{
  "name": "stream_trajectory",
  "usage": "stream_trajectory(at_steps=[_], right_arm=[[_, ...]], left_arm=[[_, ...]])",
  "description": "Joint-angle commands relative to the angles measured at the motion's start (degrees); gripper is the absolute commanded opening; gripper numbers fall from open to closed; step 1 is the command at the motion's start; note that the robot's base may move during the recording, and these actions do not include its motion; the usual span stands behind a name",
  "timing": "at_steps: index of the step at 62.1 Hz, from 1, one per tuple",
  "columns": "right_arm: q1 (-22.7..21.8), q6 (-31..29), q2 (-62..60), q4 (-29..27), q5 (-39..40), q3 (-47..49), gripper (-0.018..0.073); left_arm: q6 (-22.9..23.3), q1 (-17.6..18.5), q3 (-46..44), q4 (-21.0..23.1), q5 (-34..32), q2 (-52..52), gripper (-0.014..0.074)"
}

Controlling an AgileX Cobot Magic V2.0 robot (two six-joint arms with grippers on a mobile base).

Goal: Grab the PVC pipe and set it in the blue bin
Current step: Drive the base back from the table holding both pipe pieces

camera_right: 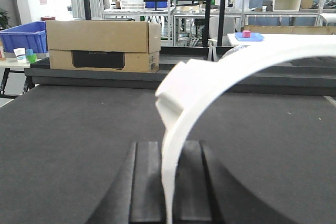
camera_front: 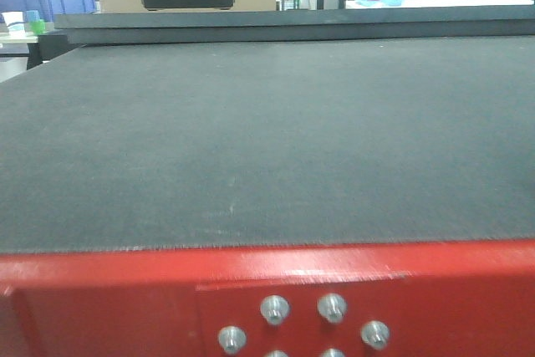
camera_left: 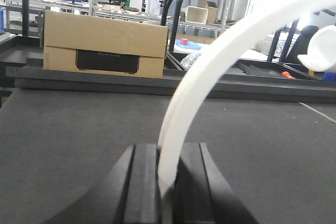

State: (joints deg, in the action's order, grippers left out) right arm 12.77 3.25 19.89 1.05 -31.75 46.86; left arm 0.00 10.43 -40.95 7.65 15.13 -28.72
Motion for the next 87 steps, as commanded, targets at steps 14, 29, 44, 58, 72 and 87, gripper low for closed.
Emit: stream_trajectory(at_steps=[14, 29, 44, 58, 72, 87], right_arm=[[0.0, -0.3, -0.5, 0.2, 1.5, -0.1, -0.0168], [0.0, -0.3, -0.5, 0.2, 1.5, -0.1, -0.0168], [0.0, -0.3, -0.5, 0.2, 1.5, -0.1, -0.0168], [0.0, -0.3, -0.5, 0.2, 1.5, -0.1, -0.0168], [0.0, -0.3, -0.5, 0.2, 1.5, -0.1, -0.0168], [0.0, -0.3, -0.5, 0.2, 1.5, -0.1, -0.0168]], left_arm=[[0.0, 0.2, -0.1, -0.1, -1.1, 0.3, -0.0111], [0.0, 0.2, -0.1, -0.1, -1.2, 0.4, -0.0111], [0.0, 0.2, -0.1, -0.1, -1.2, 0.4, -0.0111], [0.0, 0.2, -0.1, -0.1, -1.2, 0.4, -0.0111], [0.0, 0.2, -0.1, -0.1, -1.2, 0.4, -0.0111], [0.0, 0.2, -0.1, -0.2, -1.2, 0.4, -0.0111]])
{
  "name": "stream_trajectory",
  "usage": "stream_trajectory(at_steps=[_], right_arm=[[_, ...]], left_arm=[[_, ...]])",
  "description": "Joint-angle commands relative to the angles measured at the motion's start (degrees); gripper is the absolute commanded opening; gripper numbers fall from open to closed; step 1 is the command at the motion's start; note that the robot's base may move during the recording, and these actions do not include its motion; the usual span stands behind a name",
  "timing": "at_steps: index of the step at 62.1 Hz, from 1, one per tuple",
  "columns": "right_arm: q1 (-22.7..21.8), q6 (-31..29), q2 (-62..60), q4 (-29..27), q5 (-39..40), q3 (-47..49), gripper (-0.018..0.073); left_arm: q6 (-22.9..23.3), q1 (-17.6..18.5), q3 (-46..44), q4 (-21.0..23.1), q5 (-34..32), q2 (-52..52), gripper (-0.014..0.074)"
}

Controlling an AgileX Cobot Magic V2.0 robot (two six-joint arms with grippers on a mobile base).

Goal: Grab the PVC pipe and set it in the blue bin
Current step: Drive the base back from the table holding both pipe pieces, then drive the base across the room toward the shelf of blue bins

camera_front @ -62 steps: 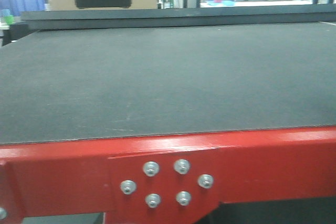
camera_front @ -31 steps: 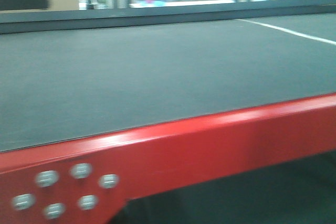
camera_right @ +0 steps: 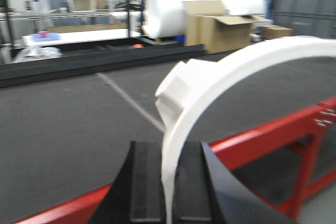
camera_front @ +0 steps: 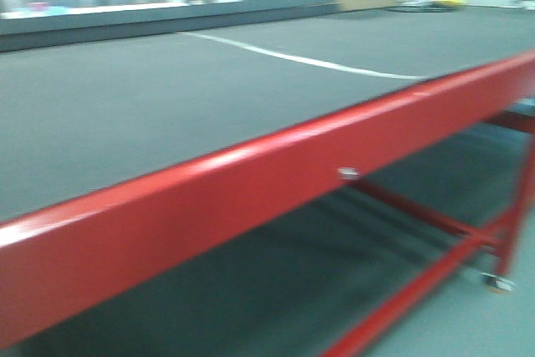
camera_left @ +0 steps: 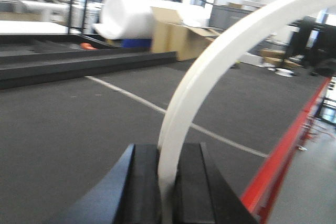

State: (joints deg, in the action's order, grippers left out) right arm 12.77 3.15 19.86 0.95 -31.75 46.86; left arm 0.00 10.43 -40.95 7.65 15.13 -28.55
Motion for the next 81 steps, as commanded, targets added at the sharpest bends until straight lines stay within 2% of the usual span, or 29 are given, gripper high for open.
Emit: stream_trajectory(at_steps=[1, 81], right_arm=[[0.0, -0.2, -0.4, 0.3, 1.5, -0.1, -0.0168], [0.0, -0.2, -0.4, 0.3, 1.7, -0.1, -0.0168]], left_arm=[[0.0, 0.2, -0.1, -0.2, -1.2, 0.2, -0.0111], [0.0, 0.2, -0.1, -0.2, -1.2, 0.2, -0.0111]])
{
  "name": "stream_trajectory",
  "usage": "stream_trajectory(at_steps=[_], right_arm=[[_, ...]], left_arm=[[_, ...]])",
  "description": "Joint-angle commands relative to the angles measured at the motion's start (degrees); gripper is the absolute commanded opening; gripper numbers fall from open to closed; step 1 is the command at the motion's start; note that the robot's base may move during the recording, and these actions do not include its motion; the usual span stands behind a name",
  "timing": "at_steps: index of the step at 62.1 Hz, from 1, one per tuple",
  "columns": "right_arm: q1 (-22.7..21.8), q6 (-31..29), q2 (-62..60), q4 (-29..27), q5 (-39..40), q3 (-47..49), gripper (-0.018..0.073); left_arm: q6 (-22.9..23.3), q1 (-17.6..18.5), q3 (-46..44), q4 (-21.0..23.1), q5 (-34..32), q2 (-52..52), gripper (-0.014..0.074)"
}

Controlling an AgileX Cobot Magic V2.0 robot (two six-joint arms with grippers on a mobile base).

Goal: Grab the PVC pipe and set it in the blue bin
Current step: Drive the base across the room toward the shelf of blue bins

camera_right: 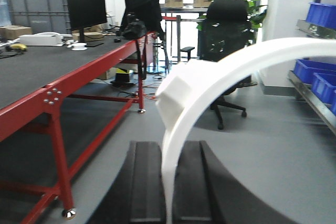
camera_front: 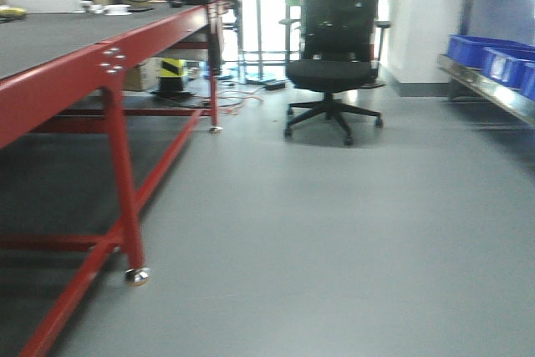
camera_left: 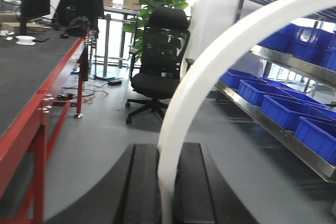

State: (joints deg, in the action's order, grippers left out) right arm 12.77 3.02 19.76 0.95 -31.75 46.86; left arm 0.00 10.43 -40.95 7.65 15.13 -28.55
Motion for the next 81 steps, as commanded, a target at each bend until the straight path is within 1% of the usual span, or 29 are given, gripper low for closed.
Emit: stream_trajectory(at_steps=[1, 81], right_arm=[[0.0, -0.1, -0.3, 0.3, 1.7, -0.1, -0.0168], [0.0, -0.1, -0.3, 0.3, 1.7, -0.1, -0.0168]], left_arm=[[0.0, 0.2, -0.1, -0.2, -1.2, 0.2, -0.0111], [0.0, 0.2, -0.1, -0.2, -1.2, 0.2, -0.0111]])
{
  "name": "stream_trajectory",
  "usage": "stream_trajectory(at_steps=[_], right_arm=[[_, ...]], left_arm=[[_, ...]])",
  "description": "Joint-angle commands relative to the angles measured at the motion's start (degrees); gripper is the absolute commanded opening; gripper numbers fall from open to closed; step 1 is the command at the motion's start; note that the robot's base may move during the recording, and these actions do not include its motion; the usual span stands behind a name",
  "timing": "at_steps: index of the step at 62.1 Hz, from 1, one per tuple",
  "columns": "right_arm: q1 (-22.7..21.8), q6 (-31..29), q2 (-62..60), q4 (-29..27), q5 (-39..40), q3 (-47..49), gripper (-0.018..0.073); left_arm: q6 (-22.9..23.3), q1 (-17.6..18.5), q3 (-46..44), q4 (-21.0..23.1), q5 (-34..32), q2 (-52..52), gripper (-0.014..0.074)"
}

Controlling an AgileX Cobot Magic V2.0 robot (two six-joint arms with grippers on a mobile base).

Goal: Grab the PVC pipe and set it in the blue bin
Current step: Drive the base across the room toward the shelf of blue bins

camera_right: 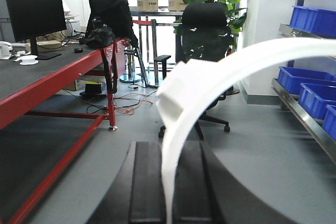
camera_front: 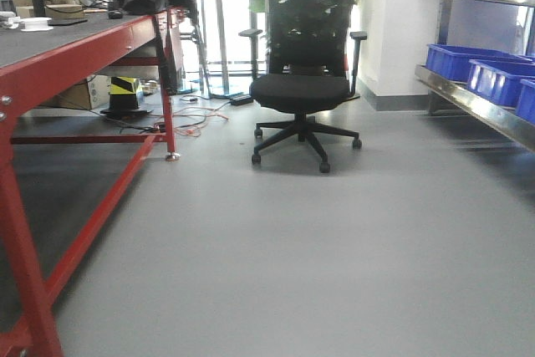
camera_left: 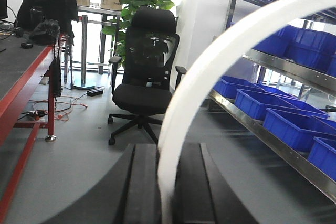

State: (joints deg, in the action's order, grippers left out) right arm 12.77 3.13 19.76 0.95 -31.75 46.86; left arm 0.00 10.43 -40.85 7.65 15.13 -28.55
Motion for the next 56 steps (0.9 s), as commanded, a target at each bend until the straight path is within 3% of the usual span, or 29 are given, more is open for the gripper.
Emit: stream_trajectory(at_steps=[1, 56], right_arm=[[0.0, -0.2, -0.3, 0.3, 1.7, -0.1, -0.0168], [0.0, -0.2, -0.3, 0.3, 1.7, -0.1, -0.0168]], left_arm=[[0.0, 0.2, -0.2, -0.2, -1.2, 0.2, -0.0111], [0.0, 0.2, -0.2, -0.2, -1.2, 0.2, -0.0111]])
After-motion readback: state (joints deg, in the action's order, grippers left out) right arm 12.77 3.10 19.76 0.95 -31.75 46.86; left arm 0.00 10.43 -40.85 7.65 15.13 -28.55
